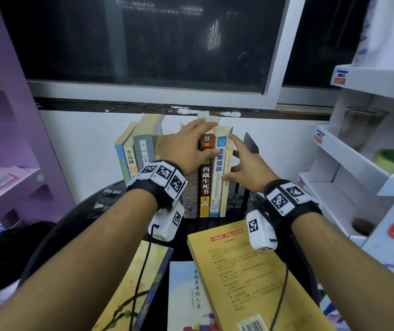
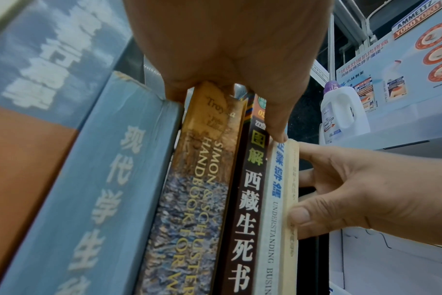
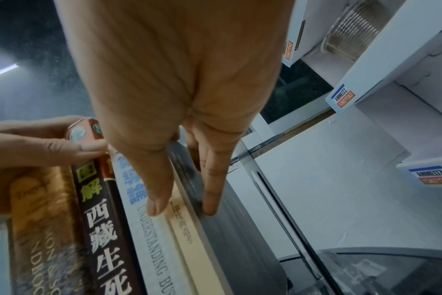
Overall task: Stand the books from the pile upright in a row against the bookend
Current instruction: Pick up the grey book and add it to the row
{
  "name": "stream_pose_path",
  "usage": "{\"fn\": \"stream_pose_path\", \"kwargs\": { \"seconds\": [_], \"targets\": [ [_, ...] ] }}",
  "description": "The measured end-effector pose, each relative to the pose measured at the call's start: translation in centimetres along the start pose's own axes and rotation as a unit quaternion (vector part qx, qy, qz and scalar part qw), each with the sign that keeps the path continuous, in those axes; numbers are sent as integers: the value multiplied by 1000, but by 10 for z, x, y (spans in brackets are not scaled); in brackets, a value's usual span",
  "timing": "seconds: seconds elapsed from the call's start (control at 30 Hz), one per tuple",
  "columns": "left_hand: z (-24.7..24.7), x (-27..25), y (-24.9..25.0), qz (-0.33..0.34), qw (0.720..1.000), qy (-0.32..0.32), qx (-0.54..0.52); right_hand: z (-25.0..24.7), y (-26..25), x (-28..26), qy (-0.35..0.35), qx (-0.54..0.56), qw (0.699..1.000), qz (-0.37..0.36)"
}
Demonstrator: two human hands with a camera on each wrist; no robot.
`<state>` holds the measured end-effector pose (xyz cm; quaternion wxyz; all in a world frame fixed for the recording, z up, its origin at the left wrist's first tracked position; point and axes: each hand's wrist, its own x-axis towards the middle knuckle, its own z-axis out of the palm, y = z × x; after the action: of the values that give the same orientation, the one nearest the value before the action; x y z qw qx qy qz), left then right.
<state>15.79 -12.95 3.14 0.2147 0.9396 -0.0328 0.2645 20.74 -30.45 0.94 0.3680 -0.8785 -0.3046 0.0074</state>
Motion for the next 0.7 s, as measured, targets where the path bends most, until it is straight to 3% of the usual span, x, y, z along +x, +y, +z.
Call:
{"fn": "stream_pose_path", "kwargs": {
  "seconds": [0.37, 0.7],
  "targets": [
    [-11, -40, 15, 5, 1000, 7, -19, -18, -13, -38, 1, -17, 999, 51],
    [-7, -101, 32, -10, 997, -39, -59, -17, -12, -97, -95, -85, 981, 146]
  ]
}}
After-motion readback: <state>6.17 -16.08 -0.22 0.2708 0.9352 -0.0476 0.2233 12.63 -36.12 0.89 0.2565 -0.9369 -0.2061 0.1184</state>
